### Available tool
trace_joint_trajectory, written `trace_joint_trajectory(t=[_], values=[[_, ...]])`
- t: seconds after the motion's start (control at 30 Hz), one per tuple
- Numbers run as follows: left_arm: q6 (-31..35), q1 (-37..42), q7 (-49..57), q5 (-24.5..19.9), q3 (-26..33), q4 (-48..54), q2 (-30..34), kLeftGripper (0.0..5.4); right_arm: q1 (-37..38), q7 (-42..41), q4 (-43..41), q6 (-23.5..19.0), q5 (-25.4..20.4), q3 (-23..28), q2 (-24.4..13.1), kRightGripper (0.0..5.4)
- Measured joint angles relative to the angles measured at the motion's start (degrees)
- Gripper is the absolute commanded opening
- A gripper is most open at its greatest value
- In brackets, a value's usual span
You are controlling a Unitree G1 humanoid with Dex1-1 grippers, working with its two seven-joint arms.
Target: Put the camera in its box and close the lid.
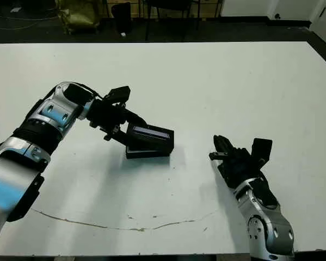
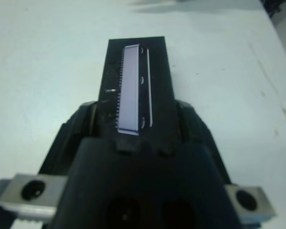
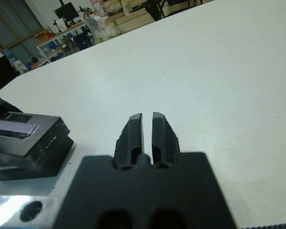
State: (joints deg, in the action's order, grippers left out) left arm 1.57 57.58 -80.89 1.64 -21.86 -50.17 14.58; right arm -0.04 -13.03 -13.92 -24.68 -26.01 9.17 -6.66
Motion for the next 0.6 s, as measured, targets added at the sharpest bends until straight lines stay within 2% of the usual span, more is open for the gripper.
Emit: trace_joint_trajectory(t=[0.27, 0.6], values=[[-2.5, -2.9, 4.2, 0.7, 0.2, 3.1, -0.2, 2.58, 0.5, -0.2, 0.0, 0.0, 0.0, -0.1, -0.1, 0.00], [2.0, -3.8, 3.2, 0.6, 0.2, 5.3, 0.1, 2.58, 0.6, -0.6, 0.0, 0.0, 0.4, -0.5, -0.2, 0.00]])
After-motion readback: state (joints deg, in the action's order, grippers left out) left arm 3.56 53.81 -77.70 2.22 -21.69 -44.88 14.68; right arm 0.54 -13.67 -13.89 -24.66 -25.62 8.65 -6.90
